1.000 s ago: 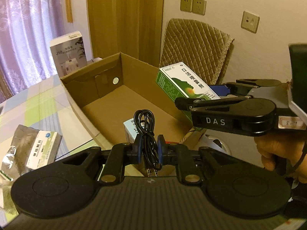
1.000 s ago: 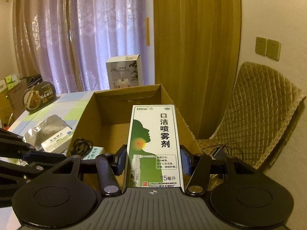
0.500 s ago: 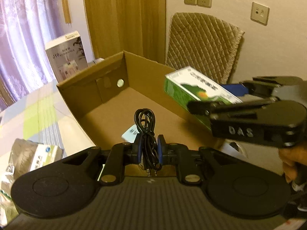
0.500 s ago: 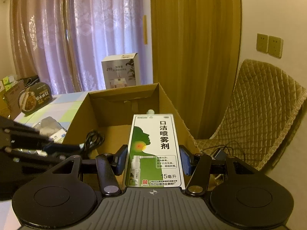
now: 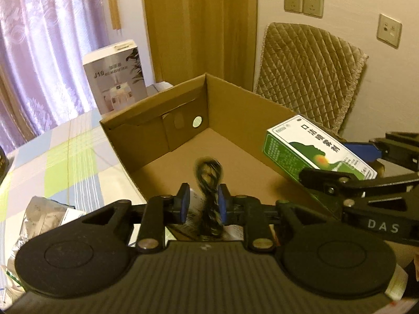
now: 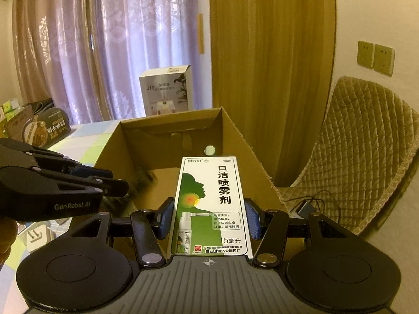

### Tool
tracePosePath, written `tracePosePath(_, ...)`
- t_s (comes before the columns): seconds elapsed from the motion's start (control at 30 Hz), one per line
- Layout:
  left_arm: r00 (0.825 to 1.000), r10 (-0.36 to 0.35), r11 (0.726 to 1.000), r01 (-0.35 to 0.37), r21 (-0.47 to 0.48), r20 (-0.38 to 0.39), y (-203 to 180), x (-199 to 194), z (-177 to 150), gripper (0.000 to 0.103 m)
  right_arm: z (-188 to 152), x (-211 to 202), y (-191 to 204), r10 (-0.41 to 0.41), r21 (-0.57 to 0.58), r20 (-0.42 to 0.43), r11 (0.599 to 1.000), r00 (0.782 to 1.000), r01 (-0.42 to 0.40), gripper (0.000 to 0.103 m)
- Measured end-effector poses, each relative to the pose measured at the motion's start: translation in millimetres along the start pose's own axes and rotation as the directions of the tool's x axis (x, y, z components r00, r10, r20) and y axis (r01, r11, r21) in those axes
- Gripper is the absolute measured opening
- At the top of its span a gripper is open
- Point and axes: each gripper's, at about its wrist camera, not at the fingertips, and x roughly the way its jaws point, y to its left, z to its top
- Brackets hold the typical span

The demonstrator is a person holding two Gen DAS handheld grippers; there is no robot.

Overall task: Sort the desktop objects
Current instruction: 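Open the right tool dropping the spray box while the left tool releases the cable into the box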

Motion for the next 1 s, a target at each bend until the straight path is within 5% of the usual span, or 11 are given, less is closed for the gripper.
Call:
tracePosePath(0.6,0.998,-0.039,0.998,0.041,-0.050,0.045,3.8,-23.6,-9.6,0.018,1.1,7.9,8.1,0.016,-0.014,-0.012,1.000,1.000,-0.016,0.053)
tracePosePath(0.7,0.998,-0.040,0.997,0.043,-0.060,0.052,6.5,-28.0,-10.3,0.018,1.6,6.6,10.6,0.014,-0.025,-0.005,1.000,1.000,-0.014,0.071)
tracePosePath(1.0,0.998,-0.023,0.996,0.027,-0.081,0.052,15.6,-41.6,-18.0,0.018,2.5,-2.8,18.1,0.014,-0.036,-0.002,0.999,1.000,-0.014,0.073)
